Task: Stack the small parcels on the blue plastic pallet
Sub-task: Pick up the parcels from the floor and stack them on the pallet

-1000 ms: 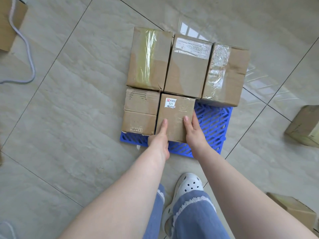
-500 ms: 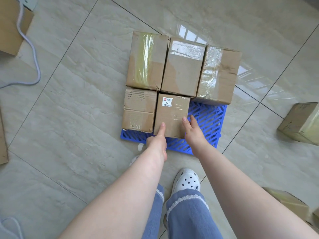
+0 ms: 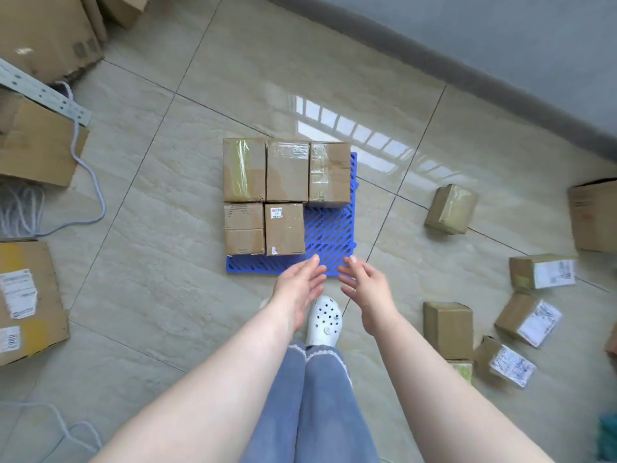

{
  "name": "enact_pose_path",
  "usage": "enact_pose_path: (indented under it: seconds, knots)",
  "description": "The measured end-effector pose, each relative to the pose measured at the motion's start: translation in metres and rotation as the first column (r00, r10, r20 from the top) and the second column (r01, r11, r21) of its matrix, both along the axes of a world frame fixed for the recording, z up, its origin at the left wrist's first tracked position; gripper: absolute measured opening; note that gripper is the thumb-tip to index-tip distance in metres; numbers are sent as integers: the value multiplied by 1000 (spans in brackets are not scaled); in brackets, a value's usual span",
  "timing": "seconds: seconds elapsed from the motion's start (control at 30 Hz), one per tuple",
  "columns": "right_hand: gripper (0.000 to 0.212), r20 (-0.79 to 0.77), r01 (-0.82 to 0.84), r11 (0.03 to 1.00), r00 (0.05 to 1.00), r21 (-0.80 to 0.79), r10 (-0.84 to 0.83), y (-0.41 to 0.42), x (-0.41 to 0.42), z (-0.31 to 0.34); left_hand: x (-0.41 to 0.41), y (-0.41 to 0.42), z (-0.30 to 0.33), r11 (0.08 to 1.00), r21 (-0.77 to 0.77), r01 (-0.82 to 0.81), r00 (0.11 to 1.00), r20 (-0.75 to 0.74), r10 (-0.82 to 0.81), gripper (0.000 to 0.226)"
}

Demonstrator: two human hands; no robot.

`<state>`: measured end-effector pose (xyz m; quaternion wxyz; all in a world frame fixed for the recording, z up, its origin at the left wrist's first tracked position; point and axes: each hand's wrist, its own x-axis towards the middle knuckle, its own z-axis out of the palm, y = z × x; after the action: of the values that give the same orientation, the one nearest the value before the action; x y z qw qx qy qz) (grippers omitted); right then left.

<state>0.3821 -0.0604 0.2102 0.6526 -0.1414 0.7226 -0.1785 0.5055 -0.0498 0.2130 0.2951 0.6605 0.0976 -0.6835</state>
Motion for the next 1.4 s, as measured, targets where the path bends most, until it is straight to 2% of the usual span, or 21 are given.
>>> enact_pose_path:
  seconds: [0.2, 0.33, 0.5, 0.77, 0.9, 1.13, 1.23, 1.4]
  knots:
    - [39, 16, 327, 945, 945, -23, -327, 26, -49, 91, -28, -6, 88, 979, -81, 189, 982, 17, -188, 12]
    - [42, 11, 438, 895, 898, -78, -439, 31, -103, 117, -51, -19, 113, 957, -118, 265, 964, 45, -261, 10]
    - [39, -12, 497, 860, 865, -118, -501, 23, -180, 115, -110, -36, 114, 929, -112, 352, 935, 80, -344, 8]
    - [42, -18, 456, 886, 888, -87, -459, -14, -279, 103, -226, -67, 103, 862, -116, 494, 869, 86, -487, 7]
    - [40, -19, 382, 918, 922, -108, -387, -47, -309, 90, -256, -91, 93, 849, -139, 510, 860, 98, -500, 7]
    - [30, -35, 346, 931, 935, -116, -352, -109, -338, 53, -294, -151, 61, 828, -129, 546, 835, 161, -526, 5]
    - [22, -47, 337, 935, 938, -110, -344, -130, -352, 25, -311, -179, 31, 805, -129, 579, 810, 203, -550, 23]
    - [45, -100, 278, 957, 953, -80, -285, -150, -376, -53, -335, -207, -42, 754, -62, 653, 736, 284, -614, 55]
